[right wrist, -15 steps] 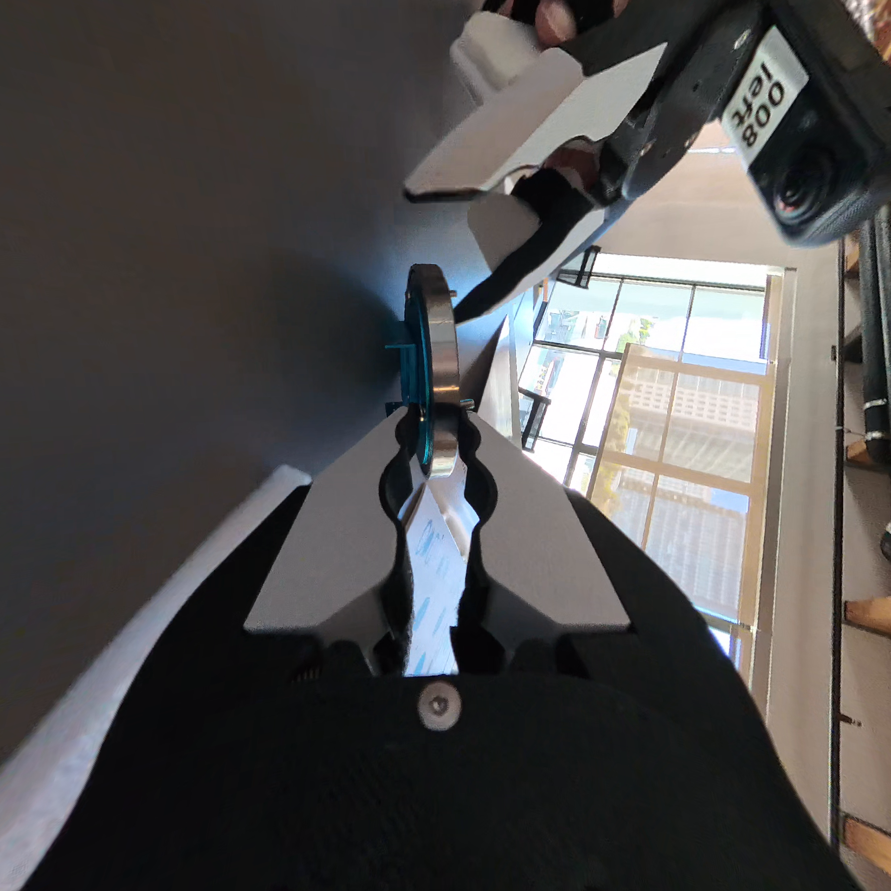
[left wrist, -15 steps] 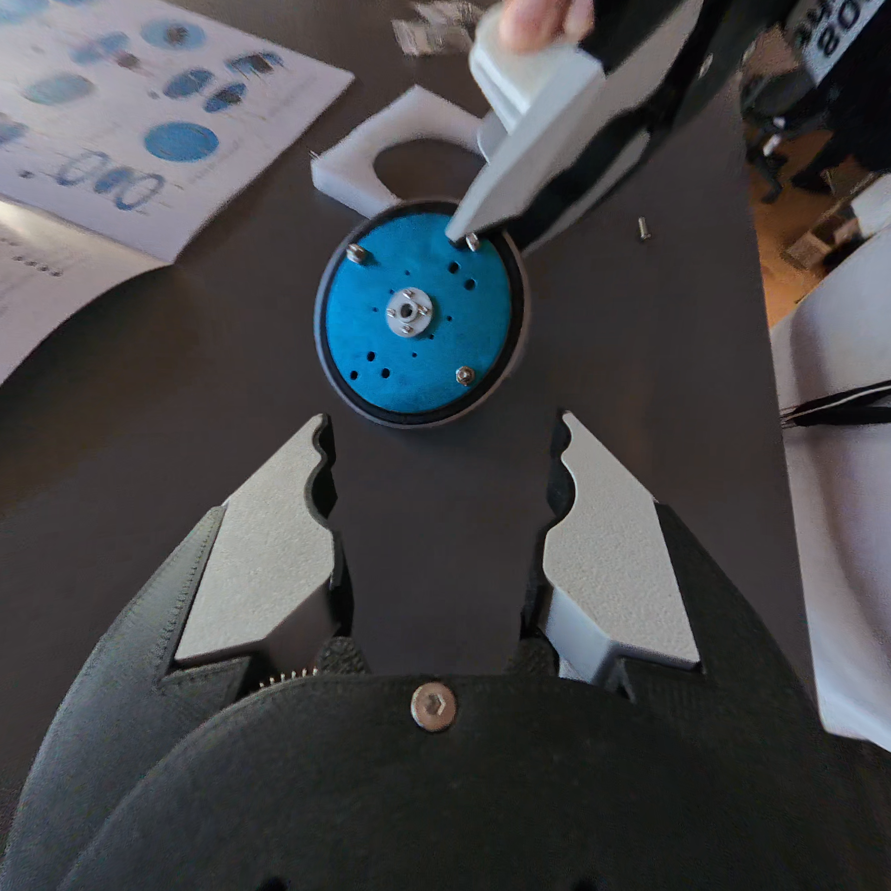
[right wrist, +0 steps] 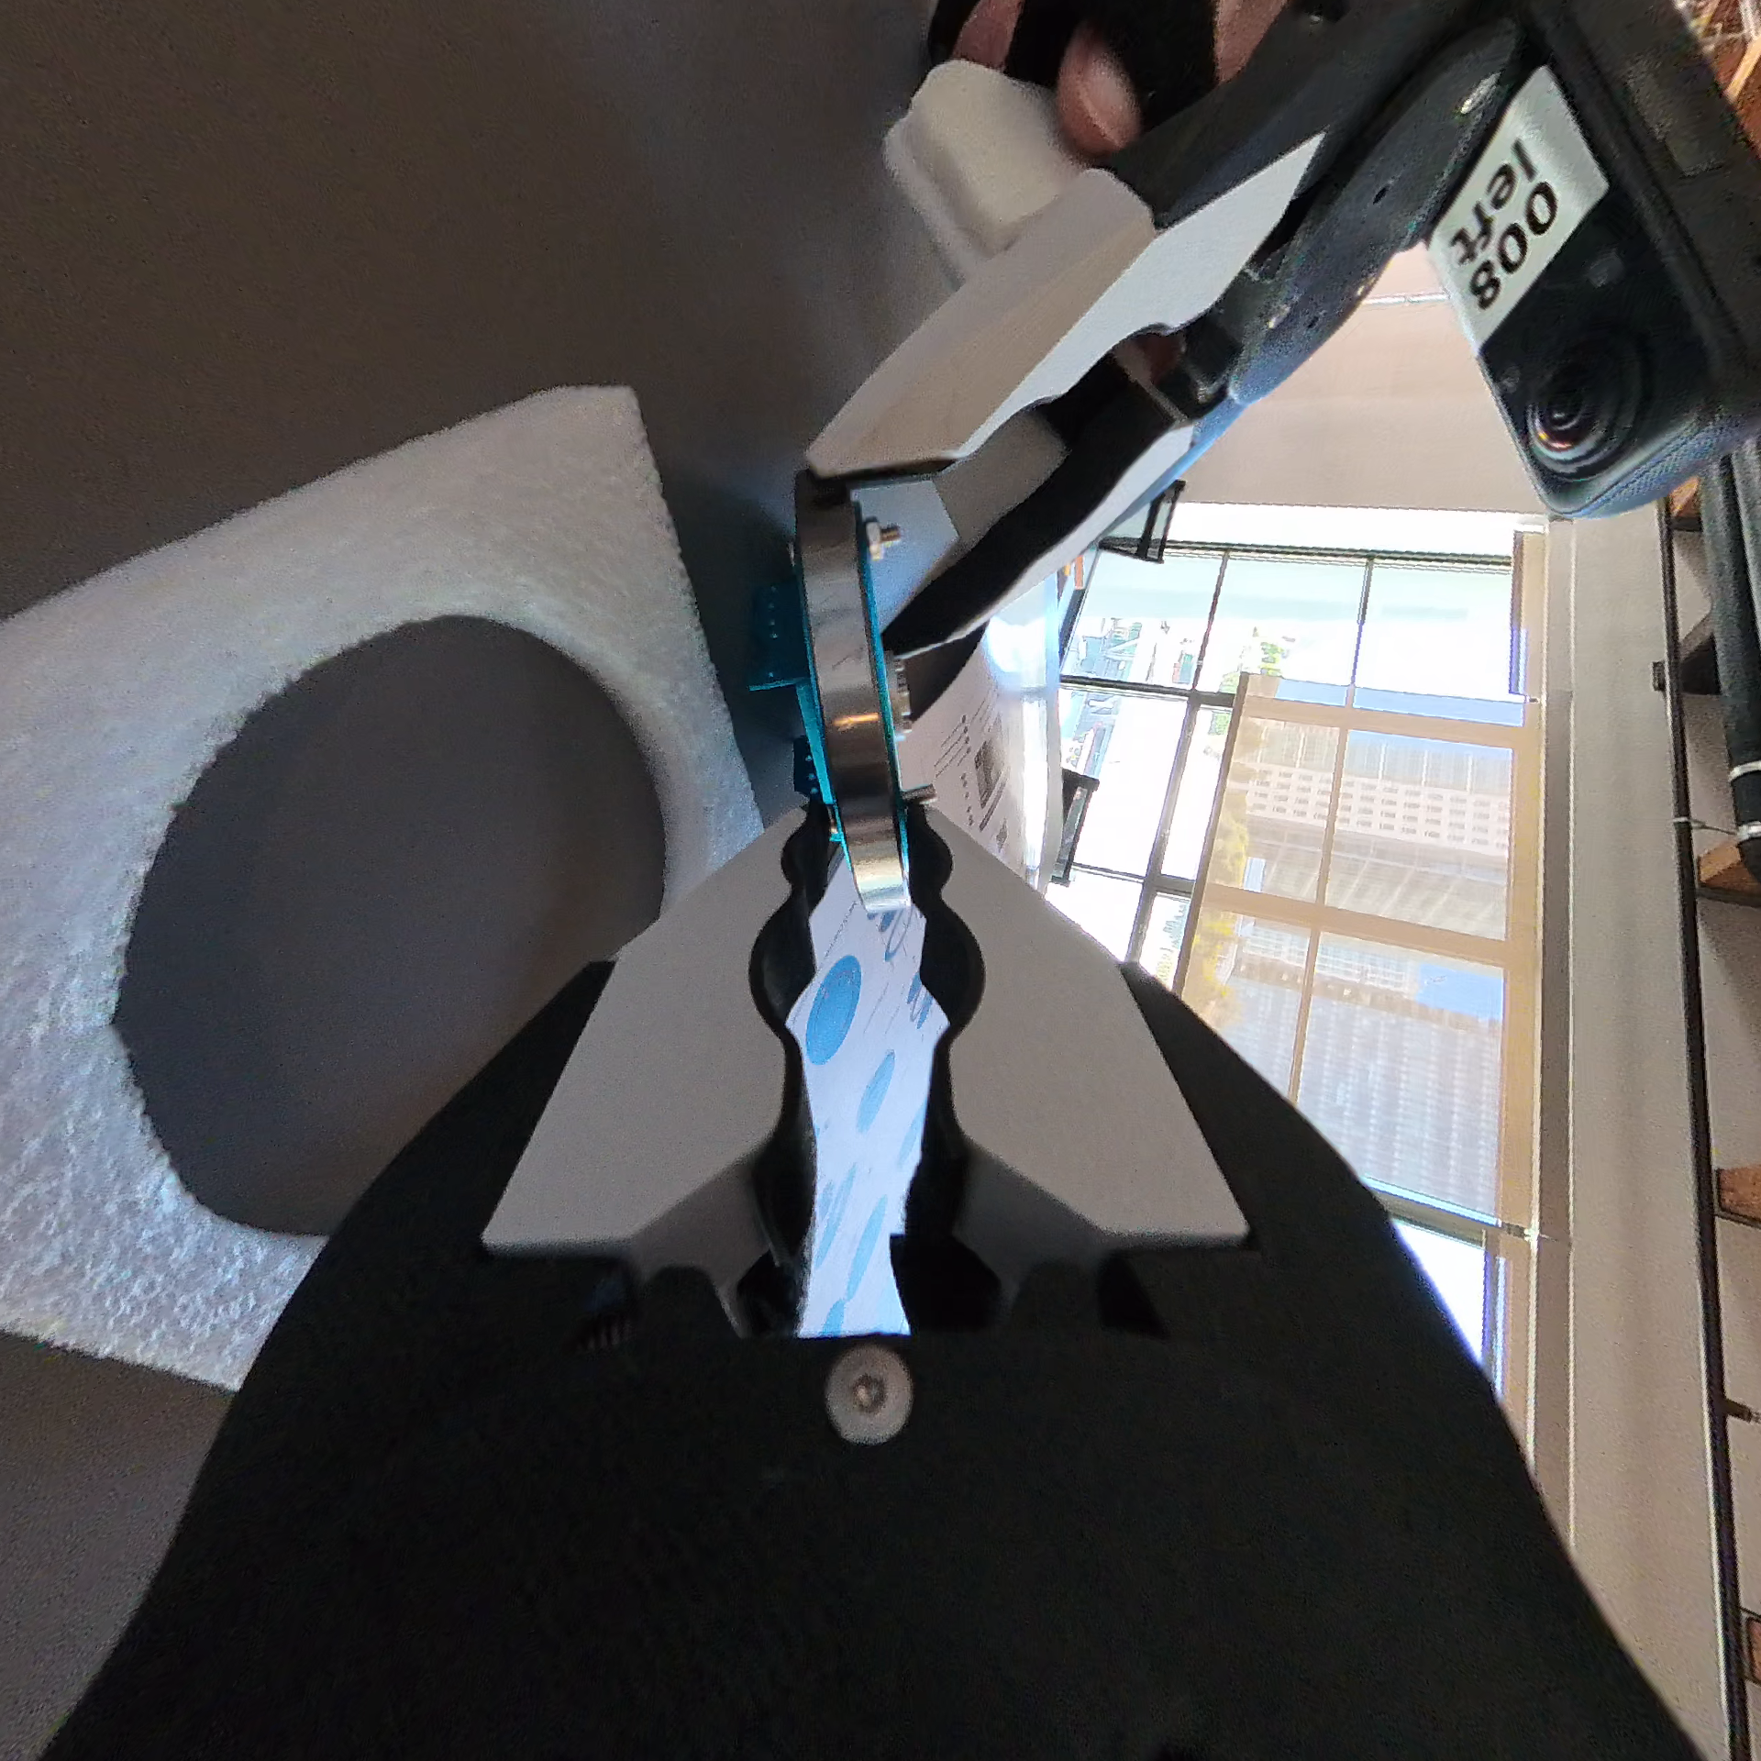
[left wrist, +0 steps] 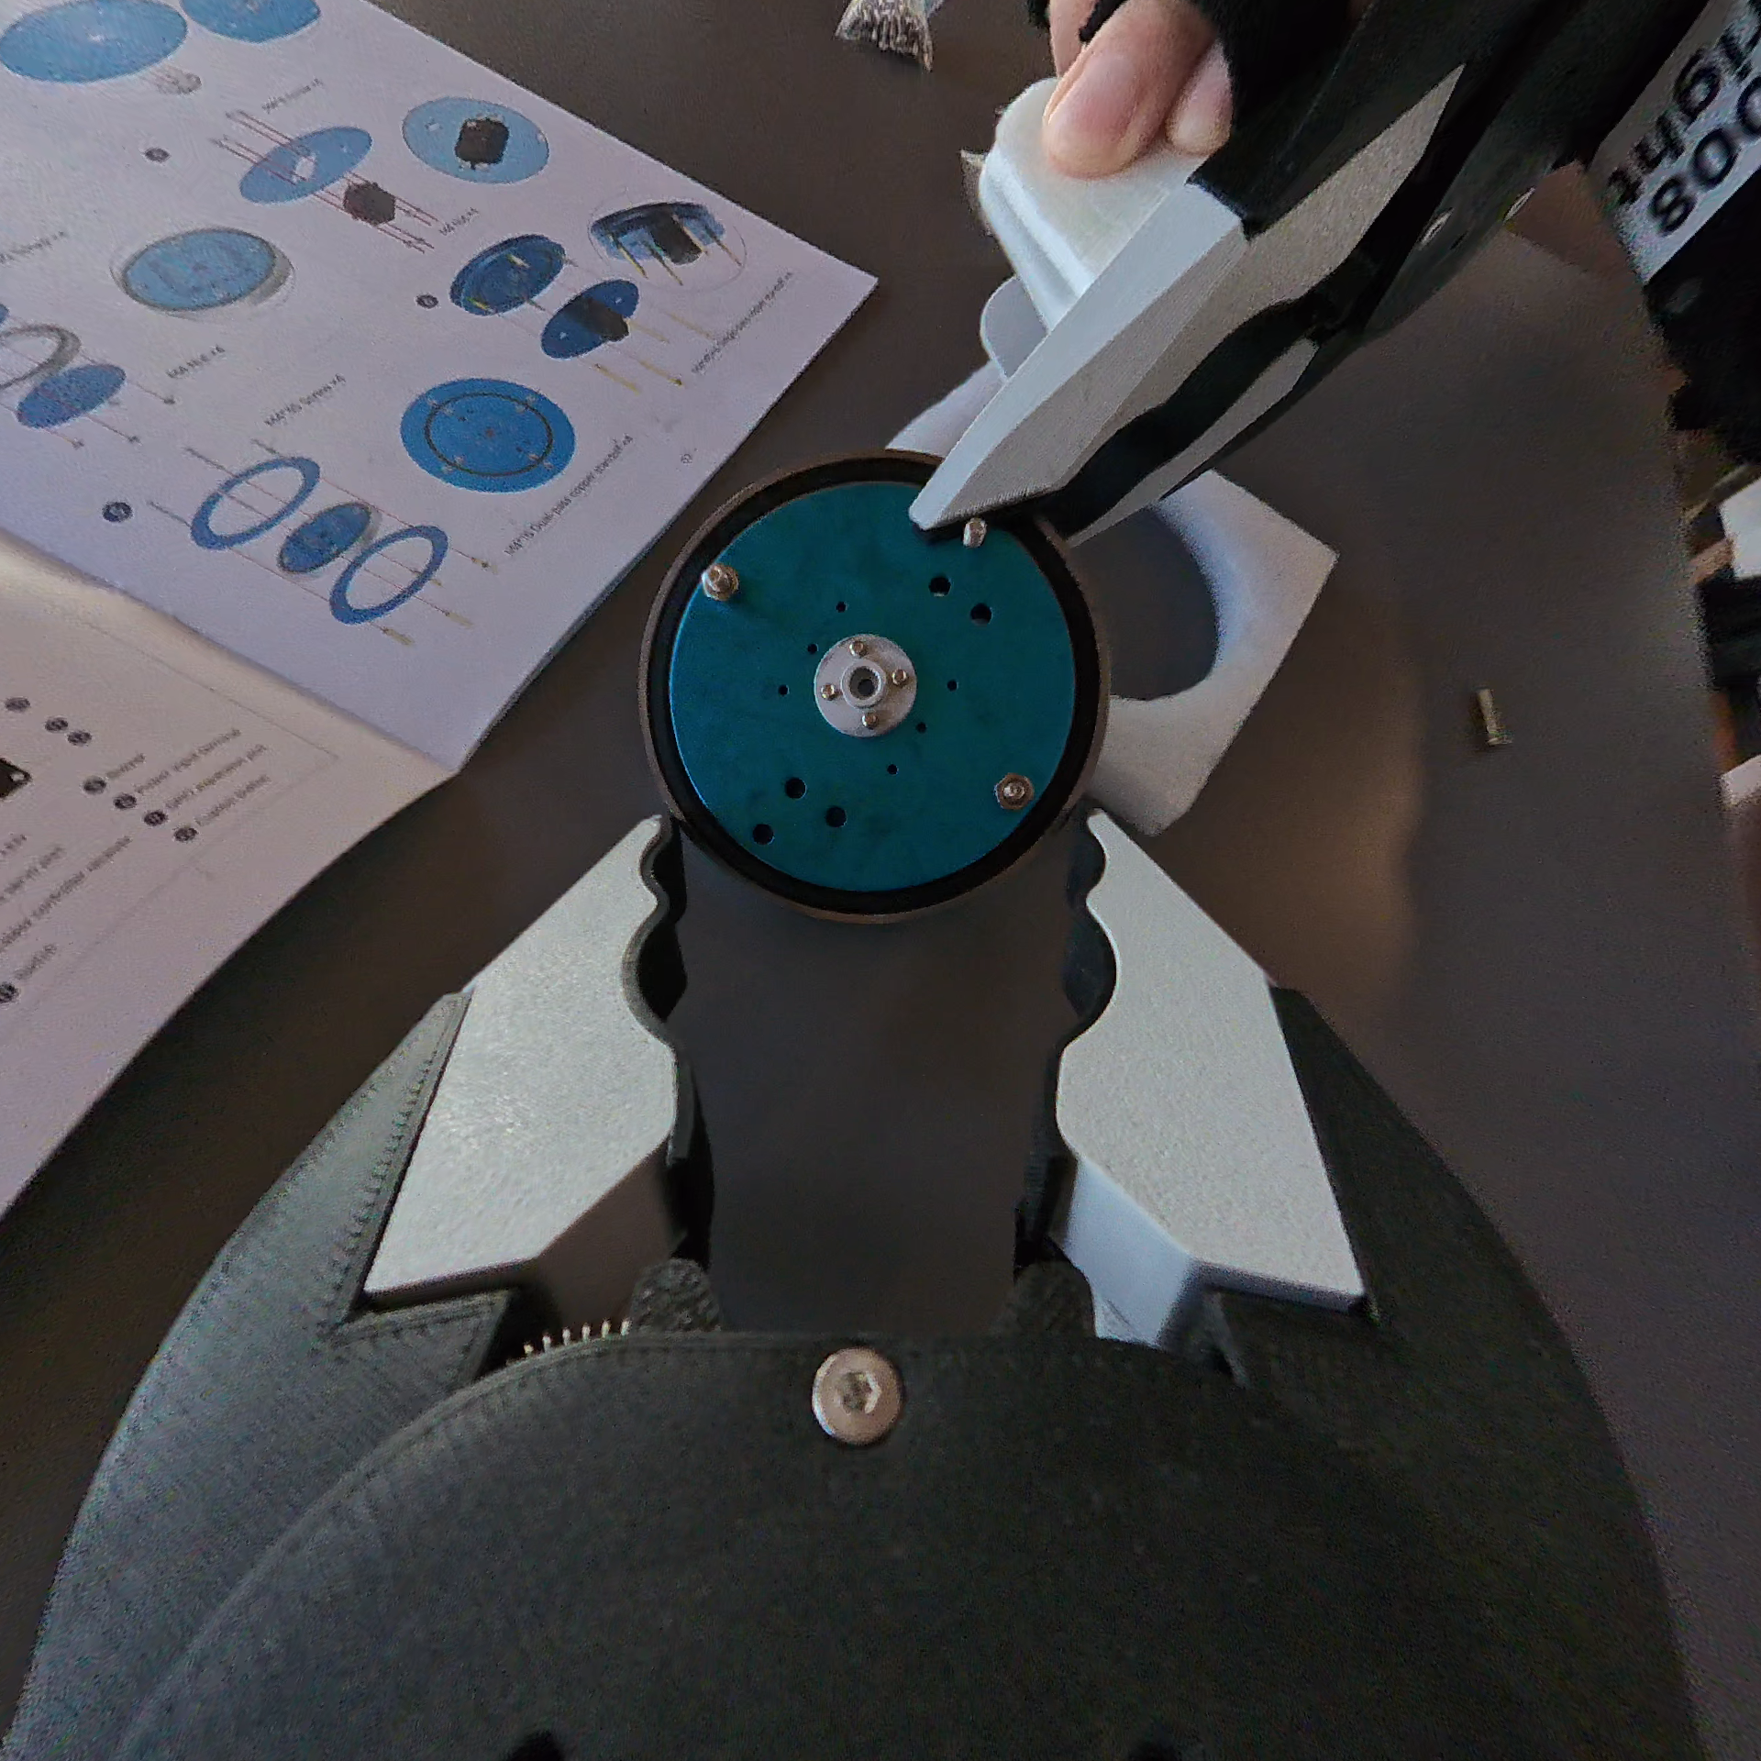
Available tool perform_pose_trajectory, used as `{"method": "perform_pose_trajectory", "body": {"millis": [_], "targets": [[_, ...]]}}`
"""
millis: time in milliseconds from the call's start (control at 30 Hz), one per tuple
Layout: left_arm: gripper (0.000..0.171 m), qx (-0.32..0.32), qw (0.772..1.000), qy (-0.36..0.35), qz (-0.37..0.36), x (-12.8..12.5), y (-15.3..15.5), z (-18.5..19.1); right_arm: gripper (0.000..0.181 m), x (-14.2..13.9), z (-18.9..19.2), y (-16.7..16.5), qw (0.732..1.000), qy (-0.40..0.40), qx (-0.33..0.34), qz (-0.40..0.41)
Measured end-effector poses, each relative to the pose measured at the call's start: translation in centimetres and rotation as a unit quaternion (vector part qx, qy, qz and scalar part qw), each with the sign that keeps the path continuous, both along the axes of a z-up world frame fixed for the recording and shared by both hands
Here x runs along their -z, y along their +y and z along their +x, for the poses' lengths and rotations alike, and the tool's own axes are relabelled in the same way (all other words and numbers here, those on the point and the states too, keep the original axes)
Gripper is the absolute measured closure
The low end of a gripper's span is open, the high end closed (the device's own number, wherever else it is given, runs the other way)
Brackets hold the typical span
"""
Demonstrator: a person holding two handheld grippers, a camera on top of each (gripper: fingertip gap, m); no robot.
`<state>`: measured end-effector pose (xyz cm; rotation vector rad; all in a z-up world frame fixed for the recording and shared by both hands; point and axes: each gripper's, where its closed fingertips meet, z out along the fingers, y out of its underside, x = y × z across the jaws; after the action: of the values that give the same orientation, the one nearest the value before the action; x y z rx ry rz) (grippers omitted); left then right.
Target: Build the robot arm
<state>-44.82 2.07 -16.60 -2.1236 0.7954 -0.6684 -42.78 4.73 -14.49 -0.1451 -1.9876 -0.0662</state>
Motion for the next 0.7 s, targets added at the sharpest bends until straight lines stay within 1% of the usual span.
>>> {"method": "perform_pose_trajectory", "body": {"millis": [67,167,300,400,500,567,633,700], "targets": [[0.09,0.005,1.0,0.026,-0.004,0.8,0.4,-0.1,0.166,0.0,-0.1,0.4,1.0,0.006,0.013,-0.012],[0.088,0.007,0.999,0.047,0.008,1.1,1.0,-0.3,0.166,0.1,-0.2,0.6,1.0,0.013,0.021,-0.011],[0.086,0.002,1.0,0.03,0.003,1.0,1.4,-0.4,0.166,0.2,-0.2,0.6,0.999,0.029,0.025,-0.013],[0.091,-0.001,1.0,0.013,0.002,0.6,1.3,-0.6,0.166,0.5,0.0,0.7,0.999,0.039,0.022,-0.002],[0.097,-0.008,1.0,-0.001,0.002,0.3,1.2,-0.8,0.166,1.0,0.4,0.9,0.999,0.032,0.022,-0.004],[0.096,-0.006,1.0,0.009,0.006,0.5,1.2,-0.8,0.166,1.4,0.6,0.7,1.0,0.024,0.018,-0.007],[0.091,-0.006,0.999,0.03,0.015,0.8,1.4,-1.0,0.166,1.4,0.5,0.6,1.0,0.018,0.02,-0.003],[0.092,0.0,0.999,0.045,0.021,1.1,1.5,-0.8,0.166,1.5,0.5,0.6,1.0,0.005,0.021,-0.003]]}}
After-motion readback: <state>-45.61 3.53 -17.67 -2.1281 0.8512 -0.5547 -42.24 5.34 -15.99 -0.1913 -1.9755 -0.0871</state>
